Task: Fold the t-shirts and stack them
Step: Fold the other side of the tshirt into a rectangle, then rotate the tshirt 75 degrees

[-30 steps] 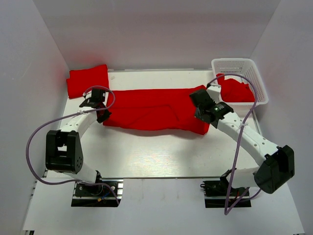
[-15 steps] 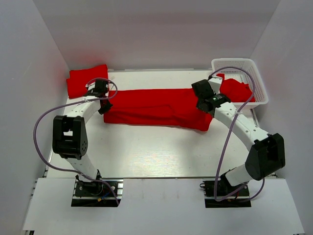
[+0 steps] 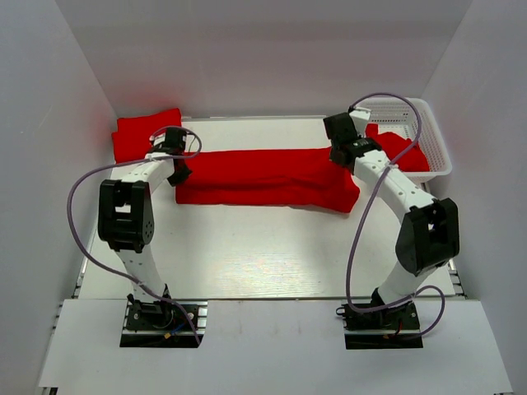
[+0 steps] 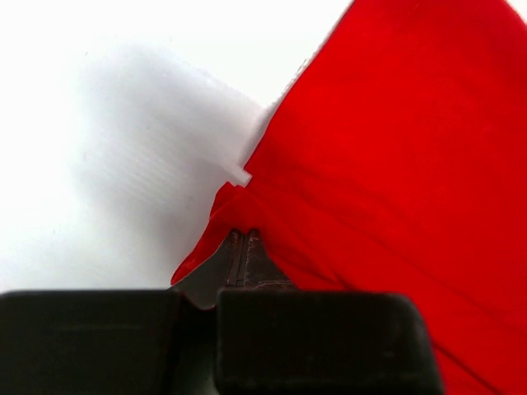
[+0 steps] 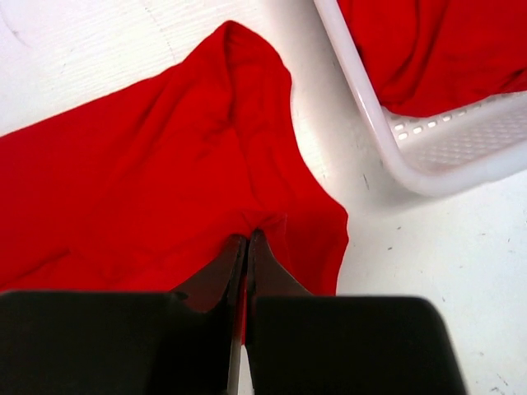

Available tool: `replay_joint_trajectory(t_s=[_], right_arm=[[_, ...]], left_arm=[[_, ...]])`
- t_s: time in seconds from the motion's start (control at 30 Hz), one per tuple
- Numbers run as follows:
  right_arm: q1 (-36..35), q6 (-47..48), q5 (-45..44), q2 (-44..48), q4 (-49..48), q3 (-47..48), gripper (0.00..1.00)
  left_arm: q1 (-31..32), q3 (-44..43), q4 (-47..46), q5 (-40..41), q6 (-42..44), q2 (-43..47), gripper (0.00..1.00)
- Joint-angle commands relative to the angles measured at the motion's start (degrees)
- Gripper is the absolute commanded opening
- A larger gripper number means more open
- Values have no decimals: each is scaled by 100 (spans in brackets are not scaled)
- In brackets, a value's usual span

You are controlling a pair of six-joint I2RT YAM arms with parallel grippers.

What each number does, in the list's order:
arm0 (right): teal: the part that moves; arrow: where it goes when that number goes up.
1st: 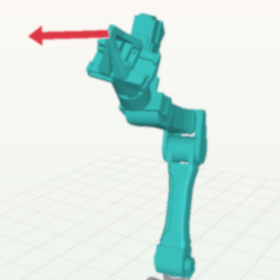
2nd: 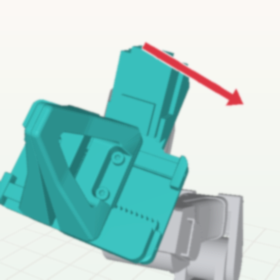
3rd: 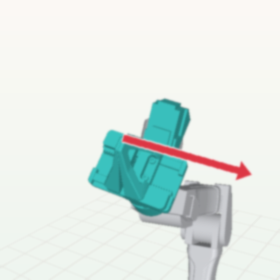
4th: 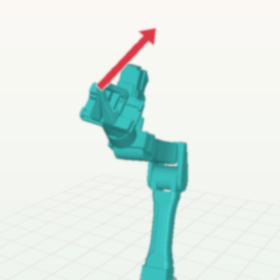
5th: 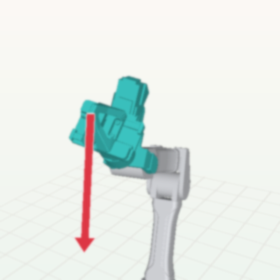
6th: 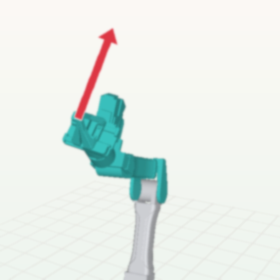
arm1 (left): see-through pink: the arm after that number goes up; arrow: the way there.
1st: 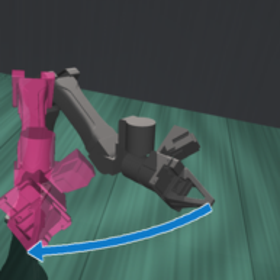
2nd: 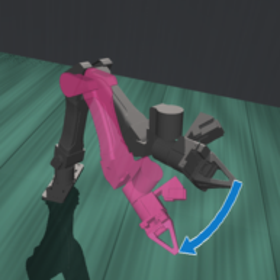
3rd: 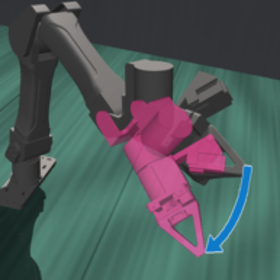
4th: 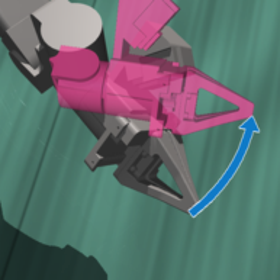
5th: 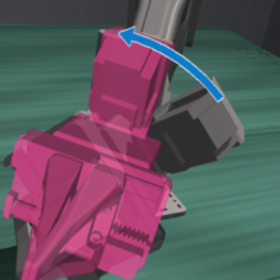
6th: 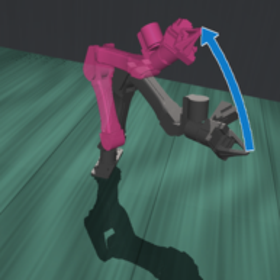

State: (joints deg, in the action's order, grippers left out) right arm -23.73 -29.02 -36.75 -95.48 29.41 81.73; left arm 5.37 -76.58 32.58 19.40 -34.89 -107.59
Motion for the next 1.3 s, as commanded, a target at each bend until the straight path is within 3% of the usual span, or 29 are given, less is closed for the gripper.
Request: replay_joint_trajectory(t_s=[0.0,0.27,0.5,0.53,0.57,0.6,0.63,0.67,0.7,0.8,0.97,1.17,1.27], right_arm=[[114,142,-34,-198,-111,404,0],[289,729,203,-796,-883,589,0],[360,1355,721,-1622,-885,1248,0],[369,1329,722,-1684,-815,1518,0],[377,1276,748,-1937,-649,1625,2],[386,1276,757,-1991,-508,1835,10],[395,1267,740,-2070,-350,1933,19],[412,1197,722,-2332,-244,2282,34],[430,1162,740,-2404,-51,2407,66],[456,1135,871,-2730,249,2909,90],[474,1161,1213,-2476,469,2744,90],[483,1038,2318,-1265,145,1145,90],[500,995,2891,-815,-258,292,90]], left_arm=[[-27,-296,-163,118,141,-77,0],[-27,-516,-226,117,255,-508,0],[-27,-710,-287,64,308,-728,0],[-27,-875,-191,64,256,-824,6],[-27,-955,-16,64,255,-877,29],[-27,-1043,72,64,203,-930,45],[-27,-1209,169,64,202,-991,74],[-27,-1289,240,125,202,-1062,100],[-27,-1368,423,126,202,-1062,100],[-27,-1518,548,249,132,-975,100],[-27,-1396,469,301,193,-465,100],[43,-1009,-66,-111,904,194,100],[105,-772,-479,-1039,1414,256,100]])
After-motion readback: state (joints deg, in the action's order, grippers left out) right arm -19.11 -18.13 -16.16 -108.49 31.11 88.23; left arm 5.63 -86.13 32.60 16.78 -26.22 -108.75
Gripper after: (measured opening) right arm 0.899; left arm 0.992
